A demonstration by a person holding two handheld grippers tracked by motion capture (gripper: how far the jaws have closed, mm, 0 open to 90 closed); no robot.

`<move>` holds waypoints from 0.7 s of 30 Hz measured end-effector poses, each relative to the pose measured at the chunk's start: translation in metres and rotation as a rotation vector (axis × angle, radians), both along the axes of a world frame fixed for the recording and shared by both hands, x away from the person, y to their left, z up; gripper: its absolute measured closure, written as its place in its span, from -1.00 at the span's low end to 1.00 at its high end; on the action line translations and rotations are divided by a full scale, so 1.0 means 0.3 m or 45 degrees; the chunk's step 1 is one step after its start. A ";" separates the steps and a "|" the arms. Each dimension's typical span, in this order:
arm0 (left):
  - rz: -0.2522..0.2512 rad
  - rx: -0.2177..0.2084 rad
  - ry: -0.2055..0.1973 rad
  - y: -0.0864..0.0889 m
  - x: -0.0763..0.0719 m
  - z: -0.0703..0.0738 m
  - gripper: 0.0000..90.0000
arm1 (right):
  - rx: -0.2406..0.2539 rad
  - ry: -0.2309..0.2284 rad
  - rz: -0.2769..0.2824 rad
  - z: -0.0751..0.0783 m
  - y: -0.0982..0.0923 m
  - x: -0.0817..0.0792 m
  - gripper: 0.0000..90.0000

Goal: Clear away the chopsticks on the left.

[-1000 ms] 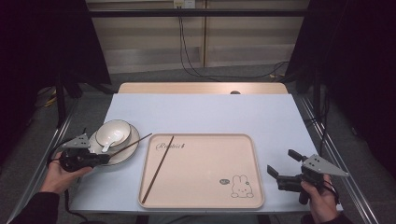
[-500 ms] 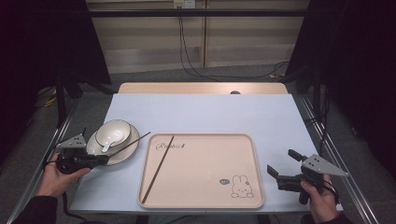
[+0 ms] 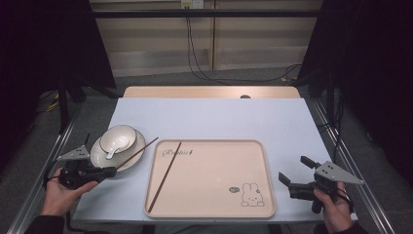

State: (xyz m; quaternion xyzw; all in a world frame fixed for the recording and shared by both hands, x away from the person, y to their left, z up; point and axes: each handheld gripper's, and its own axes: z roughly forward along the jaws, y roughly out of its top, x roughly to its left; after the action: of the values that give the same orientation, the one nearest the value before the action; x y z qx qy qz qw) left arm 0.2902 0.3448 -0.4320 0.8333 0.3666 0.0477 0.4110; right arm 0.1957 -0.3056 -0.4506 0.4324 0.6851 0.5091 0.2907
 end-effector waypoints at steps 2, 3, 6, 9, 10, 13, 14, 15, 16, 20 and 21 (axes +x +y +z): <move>0.034 -0.023 -0.005 -0.013 -0.020 0.008 0.89 | 0.001 0.003 0.003 0.000 0.000 0.000 -0.98; 0.061 -0.023 -0.019 -0.019 -0.029 0.012 0.89 | 0.000 0.004 0.005 0.000 0.000 0.000 -0.98; 0.100 -0.079 -0.015 -0.034 -0.052 0.021 0.89 | 0.001 0.004 0.004 0.000 0.000 0.000 -0.98; 0.111 -0.104 -0.019 -0.058 -0.074 0.027 0.89 | 0.001 0.000 0.000 0.000 0.000 0.000 -0.98; 0.110 -0.106 -0.019 -0.071 -0.083 0.032 0.89 | 0.001 0.000 -0.001 0.000 0.000 0.000 -0.98; 0.100 -0.091 -0.020 -0.099 -0.097 0.043 0.89 | 0.001 0.001 0.001 0.000 0.000 0.000 -0.98; 0.096 -0.095 -0.019 -0.109 -0.103 0.048 0.89 | 0.002 0.003 0.004 0.000 0.000 0.000 -0.98; 0.102 -0.103 -0.013 -0.119 -0.109 0.051 0.89 | 0.001 0.003 0.004 0.000 0.001 0.000 -0.98; 0.105 -0.096 -0.018 -0.132 -0.117 0.056 0.89 | 0.001 0.003 0.004 0.000 0.001 0.000 -0.98; 0.126 -0.086 -0.020 -0.162 -0.138 0.064 0.89 | 0.002 0.000 0.000 0.000 0.000 0.000 -0.98; 0.119 -0.082 -0.019 -0.185 -0.152 0.069 0.89 | 0.001 -0.001 0.001 0.000 0.001 0.000 -0.98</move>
State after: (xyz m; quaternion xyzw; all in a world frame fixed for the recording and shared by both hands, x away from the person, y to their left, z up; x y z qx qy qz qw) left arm 0.2445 0.2893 -0.4113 0.8012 0.4035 0.0612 0.4376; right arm 0.1957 -0.3055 -0.4506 0.4320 0.6849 0.5097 0.2907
